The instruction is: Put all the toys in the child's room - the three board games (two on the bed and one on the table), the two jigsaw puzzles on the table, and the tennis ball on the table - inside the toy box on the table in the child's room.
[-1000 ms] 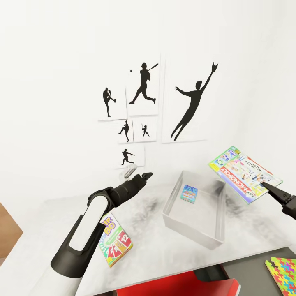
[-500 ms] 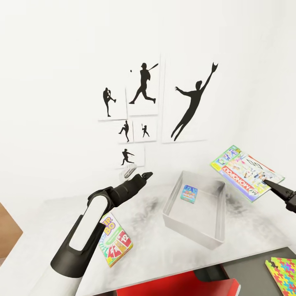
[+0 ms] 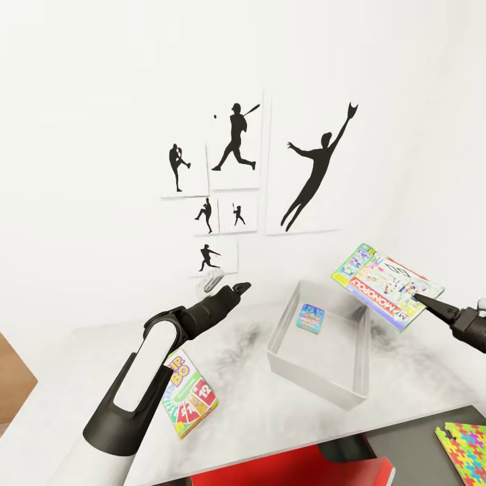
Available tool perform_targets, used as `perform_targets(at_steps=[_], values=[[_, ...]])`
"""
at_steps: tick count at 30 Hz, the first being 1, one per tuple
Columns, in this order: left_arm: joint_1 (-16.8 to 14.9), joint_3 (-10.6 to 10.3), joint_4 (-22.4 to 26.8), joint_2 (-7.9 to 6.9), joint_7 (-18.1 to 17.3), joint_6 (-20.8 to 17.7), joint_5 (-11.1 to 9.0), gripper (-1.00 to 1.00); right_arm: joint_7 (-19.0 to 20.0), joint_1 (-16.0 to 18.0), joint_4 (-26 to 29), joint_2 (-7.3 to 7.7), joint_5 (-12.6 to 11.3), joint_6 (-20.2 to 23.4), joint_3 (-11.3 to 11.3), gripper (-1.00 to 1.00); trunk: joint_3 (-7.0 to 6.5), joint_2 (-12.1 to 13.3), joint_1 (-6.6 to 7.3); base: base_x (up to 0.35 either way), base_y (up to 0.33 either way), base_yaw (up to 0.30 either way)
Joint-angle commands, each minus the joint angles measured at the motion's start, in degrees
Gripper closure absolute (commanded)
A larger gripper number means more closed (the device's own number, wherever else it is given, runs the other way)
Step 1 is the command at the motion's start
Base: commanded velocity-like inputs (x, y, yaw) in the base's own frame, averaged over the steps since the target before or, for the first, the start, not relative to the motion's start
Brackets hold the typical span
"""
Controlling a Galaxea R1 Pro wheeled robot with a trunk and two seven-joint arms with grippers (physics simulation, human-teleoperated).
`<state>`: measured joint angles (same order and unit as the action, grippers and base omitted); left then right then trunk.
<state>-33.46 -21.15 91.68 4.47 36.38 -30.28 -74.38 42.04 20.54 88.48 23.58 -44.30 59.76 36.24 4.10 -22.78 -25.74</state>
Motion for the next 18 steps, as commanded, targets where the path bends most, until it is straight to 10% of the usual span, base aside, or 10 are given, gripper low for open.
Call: perform_targets(at_steps=[1, 18], values=[[-0.1, 0.0, 0.1, 0.01, 0.5, 0.0, -0.5, -1.00, 0.4, 0.1, 0.0, 0.02, 0.3, 0.2, 0.0, 1.00, 0.13, -0.1, -0.04, 0.000, 0.000, 0.000], [-0.1, 0.0, 0.1, 0.02, 0.6, -0.1, -0.5, -1.00, 0.2, 4.5, -6.6, 6.20, -0.2, 0.2, -12.5, 1.00, 0.13, -0.1, -0.04, 0.000, 0.000, 0.000]])
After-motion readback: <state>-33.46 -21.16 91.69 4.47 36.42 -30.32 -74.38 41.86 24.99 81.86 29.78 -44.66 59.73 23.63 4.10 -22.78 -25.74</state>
